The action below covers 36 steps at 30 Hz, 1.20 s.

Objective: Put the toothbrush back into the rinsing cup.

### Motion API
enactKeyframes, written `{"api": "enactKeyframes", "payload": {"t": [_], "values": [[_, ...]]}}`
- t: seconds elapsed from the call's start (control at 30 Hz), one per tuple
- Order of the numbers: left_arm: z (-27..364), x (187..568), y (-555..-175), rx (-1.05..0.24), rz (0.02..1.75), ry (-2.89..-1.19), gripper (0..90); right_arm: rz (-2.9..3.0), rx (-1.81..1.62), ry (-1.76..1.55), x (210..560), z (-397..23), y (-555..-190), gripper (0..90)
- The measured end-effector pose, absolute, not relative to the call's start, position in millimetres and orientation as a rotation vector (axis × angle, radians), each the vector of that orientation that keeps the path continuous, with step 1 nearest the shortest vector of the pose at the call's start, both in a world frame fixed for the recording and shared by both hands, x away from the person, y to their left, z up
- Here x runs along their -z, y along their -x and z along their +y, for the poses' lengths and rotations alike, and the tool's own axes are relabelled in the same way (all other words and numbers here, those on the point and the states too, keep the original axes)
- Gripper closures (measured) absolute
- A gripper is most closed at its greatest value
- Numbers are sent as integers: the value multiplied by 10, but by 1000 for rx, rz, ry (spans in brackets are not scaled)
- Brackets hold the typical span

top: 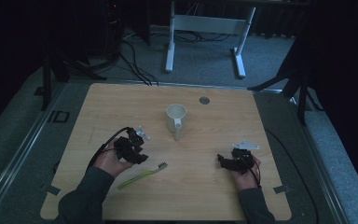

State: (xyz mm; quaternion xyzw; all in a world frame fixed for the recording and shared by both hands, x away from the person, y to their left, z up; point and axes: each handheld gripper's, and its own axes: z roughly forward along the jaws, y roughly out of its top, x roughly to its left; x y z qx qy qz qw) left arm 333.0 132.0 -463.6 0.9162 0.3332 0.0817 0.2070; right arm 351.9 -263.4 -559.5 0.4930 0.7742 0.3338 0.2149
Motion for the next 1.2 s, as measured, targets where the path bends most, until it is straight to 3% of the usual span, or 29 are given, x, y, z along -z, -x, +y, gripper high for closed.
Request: {"api": "enactKeyframes", "payload": {"t": [1.2], "values": [[1088,4988,-3300,-70,856,-2790,621,2147,-926,-1366,5596,-2634,-3523,206]]}}
